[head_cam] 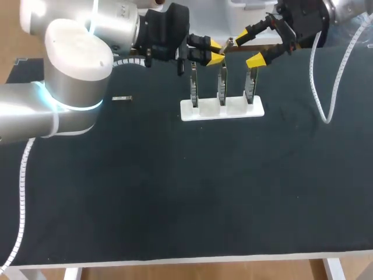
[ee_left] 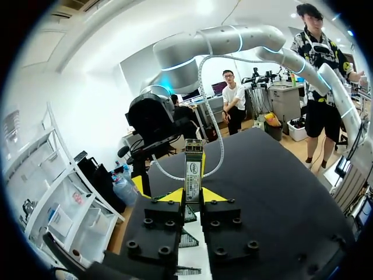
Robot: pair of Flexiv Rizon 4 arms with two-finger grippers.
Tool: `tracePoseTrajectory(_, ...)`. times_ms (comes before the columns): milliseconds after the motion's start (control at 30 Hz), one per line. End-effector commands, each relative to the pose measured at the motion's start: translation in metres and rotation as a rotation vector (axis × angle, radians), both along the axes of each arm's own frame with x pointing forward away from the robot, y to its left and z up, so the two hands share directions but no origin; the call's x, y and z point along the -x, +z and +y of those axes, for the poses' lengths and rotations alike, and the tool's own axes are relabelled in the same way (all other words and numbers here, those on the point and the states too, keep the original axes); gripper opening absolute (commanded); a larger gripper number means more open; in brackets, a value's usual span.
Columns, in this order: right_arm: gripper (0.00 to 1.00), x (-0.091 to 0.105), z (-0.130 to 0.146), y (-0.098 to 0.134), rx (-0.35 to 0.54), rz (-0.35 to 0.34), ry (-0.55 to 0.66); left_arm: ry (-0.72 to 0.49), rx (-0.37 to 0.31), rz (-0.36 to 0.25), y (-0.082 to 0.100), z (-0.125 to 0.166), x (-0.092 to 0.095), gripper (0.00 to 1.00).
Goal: Pick up the optical module with the left hand, and insert it into the network port with the right hand.
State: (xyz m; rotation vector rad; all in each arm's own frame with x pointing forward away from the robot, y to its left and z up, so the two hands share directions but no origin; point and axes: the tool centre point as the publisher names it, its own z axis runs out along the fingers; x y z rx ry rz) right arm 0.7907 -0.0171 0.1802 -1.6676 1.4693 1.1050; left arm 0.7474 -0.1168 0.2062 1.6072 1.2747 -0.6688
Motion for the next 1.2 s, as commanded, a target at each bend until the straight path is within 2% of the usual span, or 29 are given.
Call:
tracePoseTrajectory(33,1.0,0.001,0.0,0.001,0.001,-0.001,-0.002,-0.074,0.038,0.053,-0.013,-0.008,-0.002,0.0)
tracePoseTrajectory(200,1.0,0.001,0.0,0.001,0.001,-0.001,-0.002,-0.081,0.084,0.058,-0.016,-0.004,0.006,0.0)
tracePoseTrajectory(367,1.0,0.001,0.0,0.001,0.001,-0.001,-0.002,-0.087,0.1,0.041,-0.005,0.005,0.004,0.0)
tracePoseTrajectory(467,1.0,0.001,0.0,0.001,0.001,-0.001,-0.002,-0.119,0.088,0.056,-0.001,0.007,0.0,0.0)
tracePoseTrajectory(700,1.0,0.001,0.0,0.001,0.001,-0.001,-0.002,-0.198,0.109,0.111,0.004,0.002,-0.016,0.0)
tracePoseTrajectory(933,1.0,0.001,0.0,0.001,0.001,-0.001,-0.002,-0.207,0.115,0.133,0.005,-0.012,-0.025,0.0)
tracePoseTrajectory(1067,1.0,0.001,0.0,0.001,0.001,-0.001,-0.002,-0.181,0.113,0.139,0.005,-0.023,-0.021,0.0)
tracePoseTrajectory(1200,1.0,0.001,0.0,0.001,0.001,-0.001,-0.002,-0.142,0.092,0.145,0.007,-0.032,-0.009,0.0)
